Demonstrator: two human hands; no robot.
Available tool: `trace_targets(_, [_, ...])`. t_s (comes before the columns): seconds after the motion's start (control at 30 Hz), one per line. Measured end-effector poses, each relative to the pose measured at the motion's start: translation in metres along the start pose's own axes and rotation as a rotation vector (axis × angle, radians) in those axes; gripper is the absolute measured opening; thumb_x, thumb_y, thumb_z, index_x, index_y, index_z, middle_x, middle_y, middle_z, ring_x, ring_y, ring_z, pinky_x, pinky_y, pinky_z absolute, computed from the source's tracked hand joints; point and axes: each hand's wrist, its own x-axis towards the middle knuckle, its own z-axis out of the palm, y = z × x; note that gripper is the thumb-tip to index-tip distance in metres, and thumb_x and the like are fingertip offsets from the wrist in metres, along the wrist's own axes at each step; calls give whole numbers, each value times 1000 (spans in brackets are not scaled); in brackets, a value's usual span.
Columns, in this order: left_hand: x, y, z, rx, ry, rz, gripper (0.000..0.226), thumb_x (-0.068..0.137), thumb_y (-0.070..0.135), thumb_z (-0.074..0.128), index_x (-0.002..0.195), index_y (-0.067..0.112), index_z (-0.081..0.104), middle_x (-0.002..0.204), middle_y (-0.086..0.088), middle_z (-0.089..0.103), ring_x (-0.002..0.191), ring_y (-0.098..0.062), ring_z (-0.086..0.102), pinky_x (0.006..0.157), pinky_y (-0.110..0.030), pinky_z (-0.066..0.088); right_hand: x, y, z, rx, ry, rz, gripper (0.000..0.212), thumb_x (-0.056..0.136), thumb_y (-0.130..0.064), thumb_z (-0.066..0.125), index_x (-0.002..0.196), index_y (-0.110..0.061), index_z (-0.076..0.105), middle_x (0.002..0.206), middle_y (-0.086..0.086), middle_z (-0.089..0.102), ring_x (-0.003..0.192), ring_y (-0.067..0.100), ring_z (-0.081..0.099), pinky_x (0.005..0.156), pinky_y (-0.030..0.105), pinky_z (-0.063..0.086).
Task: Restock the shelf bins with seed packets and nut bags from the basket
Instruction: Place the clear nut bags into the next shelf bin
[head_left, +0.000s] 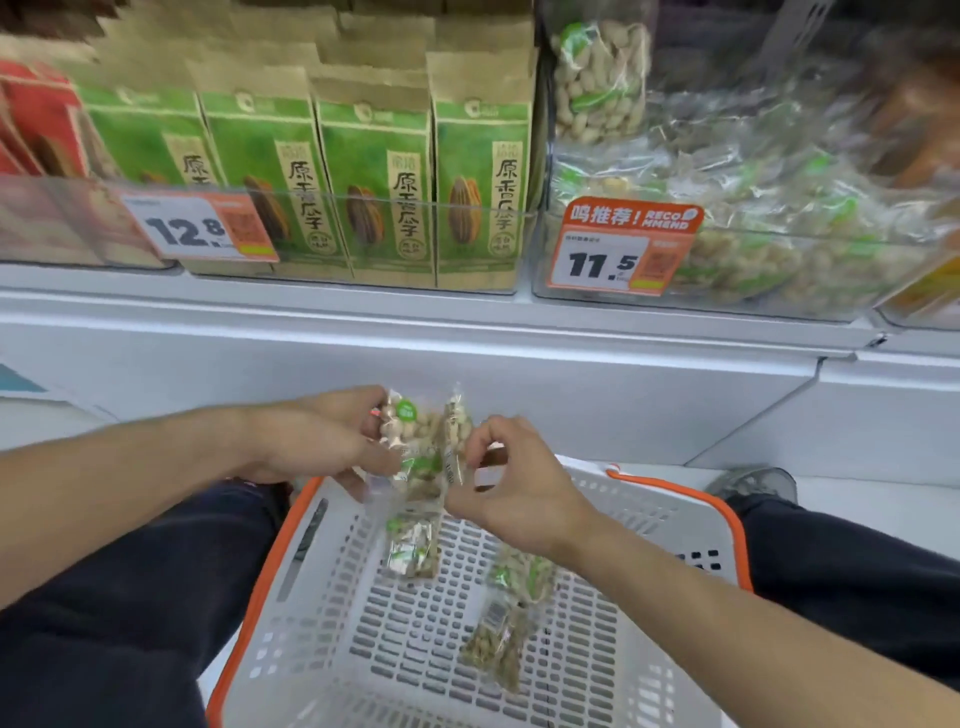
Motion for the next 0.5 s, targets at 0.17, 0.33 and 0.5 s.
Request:
trace_targets(0.17, [-32, 57, -10, -40, 45, 246, 33, 87, 4, 66, 112, 10, 46, 67, 17, 64, 64, -2, 59, 62, -21, 50, -5, -58, -37, -24, 31, -212, 38, 69, -42, 87, 88, -30, 55, 108, -4, 50, 105, 11, 56, 88, 28, 55])
trace_targets(0.33, [-35, 83, -11, -92, 162, 374, 71, 92, 9, 62, 145, 33, 22, 127, 20, 46, 105, 14, 51, 76, -4, 44, 2, -70, -75, 90, 199, -318, 28, 84, -3, 76, 83, -26, 61, 99, 2, 58, 98, 18, 60, 75, 30, 60])
trace_targets(0.5, [-45, 116, -7, -58, 194, 549, 39, 80, 24, 65, 115, 16, 51, 110, -8, 68, 101, -18, 65, 90, -35, 52, 4, -102, -97, 200, 343, -332, 45, 58, -50, 87, 91, -39, 59, 93, -9, 62, 90, 11, 61, 68, 20, 55])
